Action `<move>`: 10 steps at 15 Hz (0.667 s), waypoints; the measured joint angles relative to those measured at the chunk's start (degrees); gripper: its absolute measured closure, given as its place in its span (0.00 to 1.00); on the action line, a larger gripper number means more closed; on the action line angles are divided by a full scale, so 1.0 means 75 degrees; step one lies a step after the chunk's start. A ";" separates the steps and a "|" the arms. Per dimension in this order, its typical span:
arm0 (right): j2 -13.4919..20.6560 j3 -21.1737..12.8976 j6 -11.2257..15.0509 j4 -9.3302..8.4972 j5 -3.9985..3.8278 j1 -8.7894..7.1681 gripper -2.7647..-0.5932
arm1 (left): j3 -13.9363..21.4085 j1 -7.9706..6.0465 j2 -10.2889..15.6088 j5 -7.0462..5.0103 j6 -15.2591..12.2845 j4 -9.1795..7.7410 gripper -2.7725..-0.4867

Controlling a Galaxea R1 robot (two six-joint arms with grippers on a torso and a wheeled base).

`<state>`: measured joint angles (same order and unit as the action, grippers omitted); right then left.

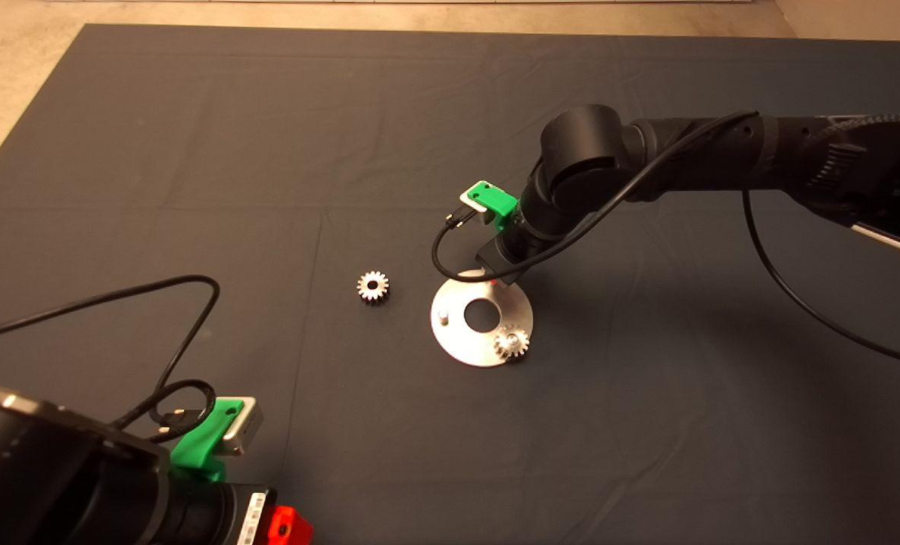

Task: Install three planetary gears onto the carrier pins

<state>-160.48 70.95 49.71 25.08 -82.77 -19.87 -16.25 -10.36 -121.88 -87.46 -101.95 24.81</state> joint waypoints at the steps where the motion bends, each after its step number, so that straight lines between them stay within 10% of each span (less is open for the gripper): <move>1: 0.0018 -0.0005 0.0000 0.0000 -0.0003 0.0000 0.86 | 0.0000 0.0000 -0.0003 0.0000 0.0000 0.0000 0.00; 10: 0.0063 -0.0089 0.0000 -0.0006 -0.0044 0.0005 0.86 | -0.0002 0.0000 -0.0003 0.0000 0.0000 0.0000 0.00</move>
<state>-160.00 70.28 49.71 25.03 -83.10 -19.83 -16.26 -10.36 -121.91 -87.46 -101.95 24.81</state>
